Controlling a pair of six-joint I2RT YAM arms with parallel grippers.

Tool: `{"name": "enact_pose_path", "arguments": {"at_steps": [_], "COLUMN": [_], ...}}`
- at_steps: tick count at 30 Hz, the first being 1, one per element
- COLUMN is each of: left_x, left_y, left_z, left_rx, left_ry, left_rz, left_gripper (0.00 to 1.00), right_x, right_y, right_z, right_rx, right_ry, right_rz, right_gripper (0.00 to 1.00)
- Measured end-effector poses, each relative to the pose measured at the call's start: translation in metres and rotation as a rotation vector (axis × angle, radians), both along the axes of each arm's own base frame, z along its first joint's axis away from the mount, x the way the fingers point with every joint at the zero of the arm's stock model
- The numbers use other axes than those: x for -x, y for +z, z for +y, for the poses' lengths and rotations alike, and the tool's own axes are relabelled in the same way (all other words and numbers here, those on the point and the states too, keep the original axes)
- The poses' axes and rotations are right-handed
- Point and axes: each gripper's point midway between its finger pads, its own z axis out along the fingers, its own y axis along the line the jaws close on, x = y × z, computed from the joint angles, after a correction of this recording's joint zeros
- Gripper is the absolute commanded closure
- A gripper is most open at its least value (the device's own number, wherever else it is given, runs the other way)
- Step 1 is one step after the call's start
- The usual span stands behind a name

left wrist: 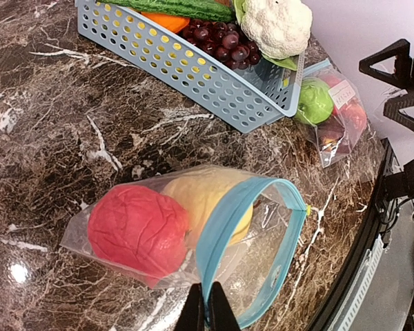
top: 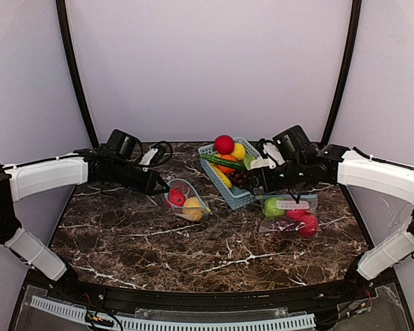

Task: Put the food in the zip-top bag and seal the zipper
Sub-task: Pick up the fake fruit from the bin.

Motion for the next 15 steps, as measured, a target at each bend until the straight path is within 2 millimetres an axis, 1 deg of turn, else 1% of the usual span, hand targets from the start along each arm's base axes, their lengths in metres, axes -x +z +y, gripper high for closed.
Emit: {"name": "enact_pose_path", "arguments": {"at_steps": [4,5,6,8,10,12,15], "left_x": [-0.001,-0.001,-0.001,-0.001,0.000,0.000,0.001], "left_y": [-0.001,-0.001,-0.002,-0.002,-0.002,-0.003,-0.003], "left_z": [0.002,0.003,0.003,0.003,0.003,0.003,0.004], "left_rx": [-0.025,-0.028,-0.030,-0.032,-0.032,-0.034,-0.041], "left_ry": [-0.014,-0.017,-0.020,-0.024,-0.027,-0.030,-0.033], "left_rz": [-0.027,-0.030,-0.031,-0.032,-0.032,-0.033,-0.037], "left_gripper": [0.99,0.99,0.99,0.99,0.99,0.99,0.99], "right_x": [-0.019,-0.028,-0.032,-0.046,-0.064,-0.081,-0.111], "right_y": [-0.012,-0.012,-0.012,-0.008,-0.002,0.003,0.007], "right_z": [0.005,0.007,0.009,0.012,0.016,0.020,0.026], "right_rx": [0.039,0.049,0.051,0.061,0.064,0.068,0.076], "right_ry": [-0.017,-0.023,-0.025,-0.034,-0.044,-0.051,-0.060], "right_rz": [0.023,0.019,0.016,0.005,-0.019,-0.041,-0.069], "right_gripper": [0.06,0.07,0.07,0.08,0.13,0.20,0.25]}}
